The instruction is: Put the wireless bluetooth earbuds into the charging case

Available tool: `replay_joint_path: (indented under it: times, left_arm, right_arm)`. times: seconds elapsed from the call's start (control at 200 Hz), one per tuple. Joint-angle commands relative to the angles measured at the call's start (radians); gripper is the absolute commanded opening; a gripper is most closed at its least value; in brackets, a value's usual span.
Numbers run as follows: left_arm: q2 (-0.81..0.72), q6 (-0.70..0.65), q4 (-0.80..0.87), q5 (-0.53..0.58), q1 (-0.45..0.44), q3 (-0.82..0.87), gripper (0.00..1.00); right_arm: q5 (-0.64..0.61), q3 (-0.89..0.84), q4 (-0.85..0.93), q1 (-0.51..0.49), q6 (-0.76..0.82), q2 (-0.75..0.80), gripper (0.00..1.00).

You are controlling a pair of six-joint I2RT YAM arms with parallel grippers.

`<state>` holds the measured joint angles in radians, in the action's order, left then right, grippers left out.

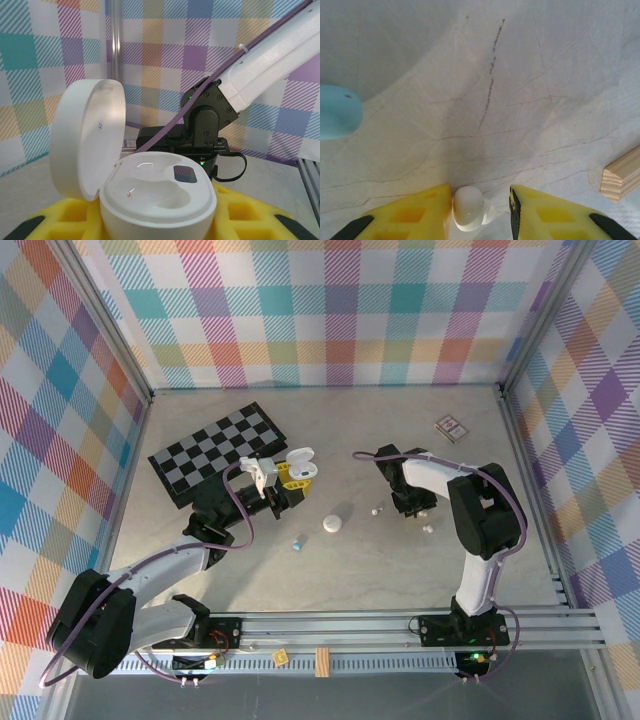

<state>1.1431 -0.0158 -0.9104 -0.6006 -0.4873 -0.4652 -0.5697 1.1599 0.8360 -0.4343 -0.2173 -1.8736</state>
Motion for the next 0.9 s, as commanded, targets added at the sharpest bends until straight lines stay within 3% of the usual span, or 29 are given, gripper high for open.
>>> replay_joint_path:
  times: [0.0,0.32,0.645,0.895]
  left_arm:
    - [-0.010,-0.009,-0.012,-0.002,0.010,-0.001,0.34]
    - [-0.007,-0.009,-0.019,-0.004,0.010,0.000,0.34]
    - [0.003,-0.005,-0.033,-0.004,0.010,0.002,0.34]
    - [-0.004,-0.003,-0.027,-0.005,0.010,0.002,0.34]
  right_arm:
    - [-0.033,0.013,0.055,-0.004,-0.015,-0.008,0.34]
    - [-0.052,0.017,0.075,-0.004,-0.035,-0.009,0.31]
    - [0.023,-0.006,0.058,-0.004,-0.007,-0.005,0.38]
    - [-0.042,0.010,0.081,-0.004,-0.034,-0.055,0.35]
